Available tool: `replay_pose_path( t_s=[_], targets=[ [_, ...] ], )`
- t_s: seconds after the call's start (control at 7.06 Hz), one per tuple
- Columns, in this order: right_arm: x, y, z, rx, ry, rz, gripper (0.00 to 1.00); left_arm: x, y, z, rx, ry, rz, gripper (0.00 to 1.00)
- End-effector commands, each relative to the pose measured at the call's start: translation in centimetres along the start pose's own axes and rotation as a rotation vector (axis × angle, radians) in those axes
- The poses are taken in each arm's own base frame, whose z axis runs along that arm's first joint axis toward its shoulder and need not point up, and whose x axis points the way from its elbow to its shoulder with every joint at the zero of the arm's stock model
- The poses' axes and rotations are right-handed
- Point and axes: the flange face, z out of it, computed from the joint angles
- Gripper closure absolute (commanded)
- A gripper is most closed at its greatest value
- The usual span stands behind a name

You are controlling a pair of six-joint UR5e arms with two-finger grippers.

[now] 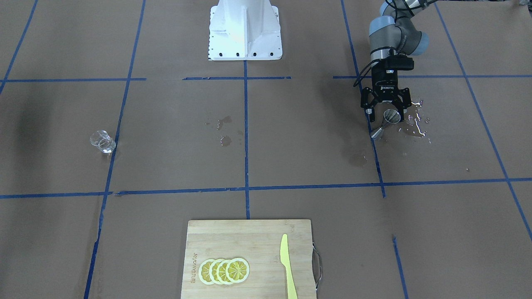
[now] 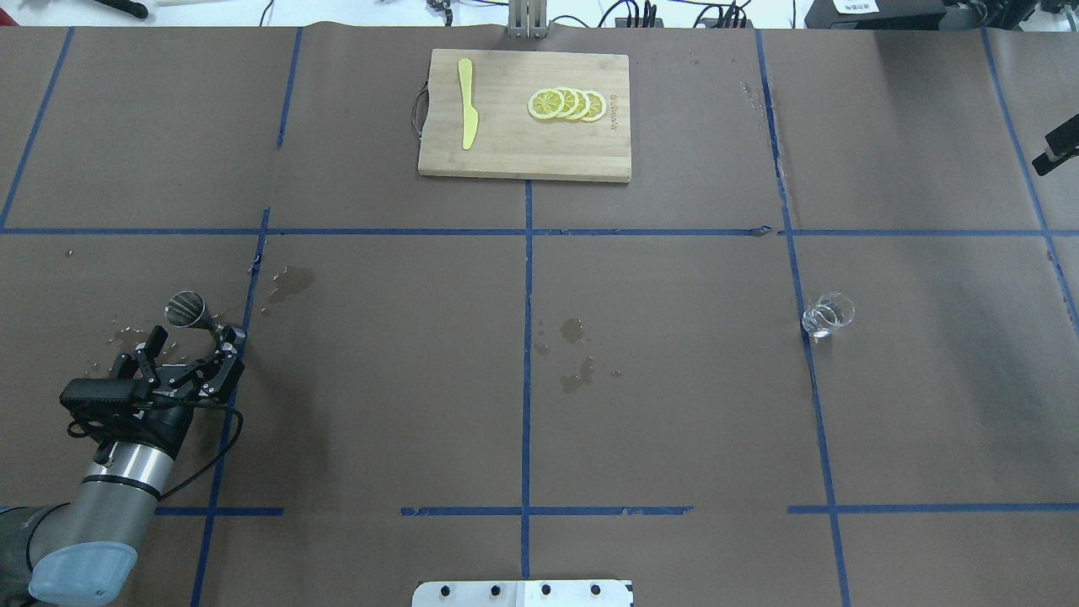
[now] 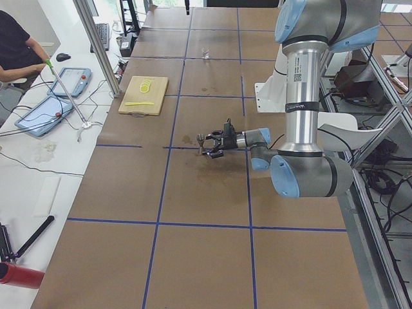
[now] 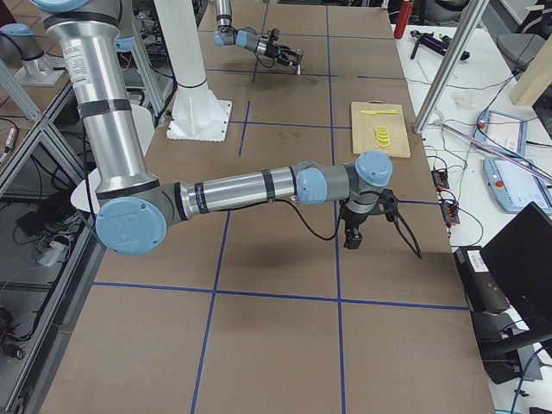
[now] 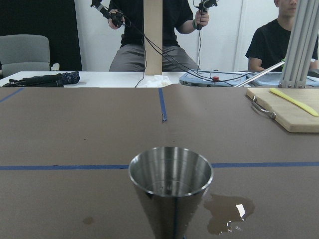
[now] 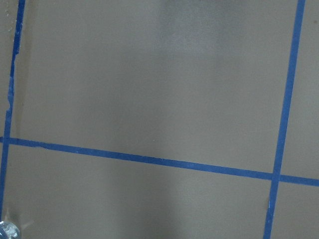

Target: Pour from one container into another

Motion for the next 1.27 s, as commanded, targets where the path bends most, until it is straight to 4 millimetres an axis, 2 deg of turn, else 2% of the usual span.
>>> replay_pose_path(
  t_s=[0.0,0.14,0.57,0.71,1.13],
  targets=[
    [0.1,0.1,0.0,-0.001,0.000,0.001,0.00,0.6,1.1,0.7,0.053,-0.016,0.015,0.01],
    [0.0,0.0,0.0,0.000,0.000,0.000,0.00,1.6,1.0,0.7,0.057,-0.012,0.003,0.01],
    [0.2,0.1,0.2,-0.004,0.000,0.004,0.00,1.4,1.5,1.0,0.081,-0.022,0.013,0.02],
    [0.1,0.0,0.2,-0.005,0.000,0.003,0.00,2.0,2.3,1.4,0.084,-0.024,0.016,0.02],
    [-0.2,-0.3,-0.1,0.002,0.001,-0.002,0.00,2.2,2.4,1.6,0.085,-0.024,0.008,0.06]
  ],
)
